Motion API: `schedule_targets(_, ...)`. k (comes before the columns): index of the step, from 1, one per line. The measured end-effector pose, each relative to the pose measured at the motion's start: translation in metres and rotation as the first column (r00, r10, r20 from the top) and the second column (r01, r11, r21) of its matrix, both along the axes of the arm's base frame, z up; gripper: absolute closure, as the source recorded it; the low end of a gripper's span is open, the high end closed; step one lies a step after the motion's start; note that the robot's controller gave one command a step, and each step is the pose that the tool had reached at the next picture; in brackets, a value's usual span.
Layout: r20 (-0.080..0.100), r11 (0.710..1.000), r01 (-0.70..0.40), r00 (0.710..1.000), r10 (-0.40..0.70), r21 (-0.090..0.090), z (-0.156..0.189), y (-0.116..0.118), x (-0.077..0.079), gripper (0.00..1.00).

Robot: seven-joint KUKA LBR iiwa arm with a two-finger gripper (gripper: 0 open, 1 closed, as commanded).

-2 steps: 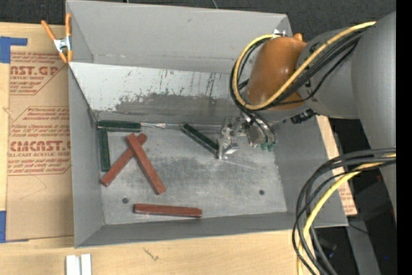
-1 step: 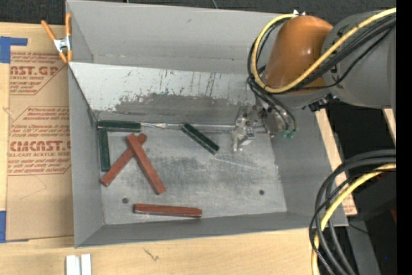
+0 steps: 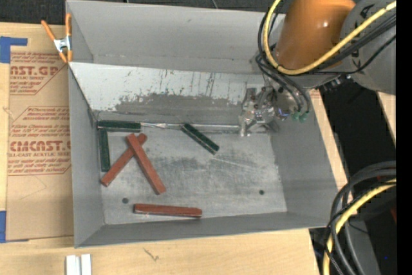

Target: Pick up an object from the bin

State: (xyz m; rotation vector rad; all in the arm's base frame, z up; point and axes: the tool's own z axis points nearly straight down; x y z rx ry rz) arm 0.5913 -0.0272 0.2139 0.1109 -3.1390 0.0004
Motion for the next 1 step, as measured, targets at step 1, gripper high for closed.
schedule_targets(1, -0.006, 0.996, 0.088, 0.996, -0.088, 0.002, -0.0894, 0.0317, -0.0106, 0.0)
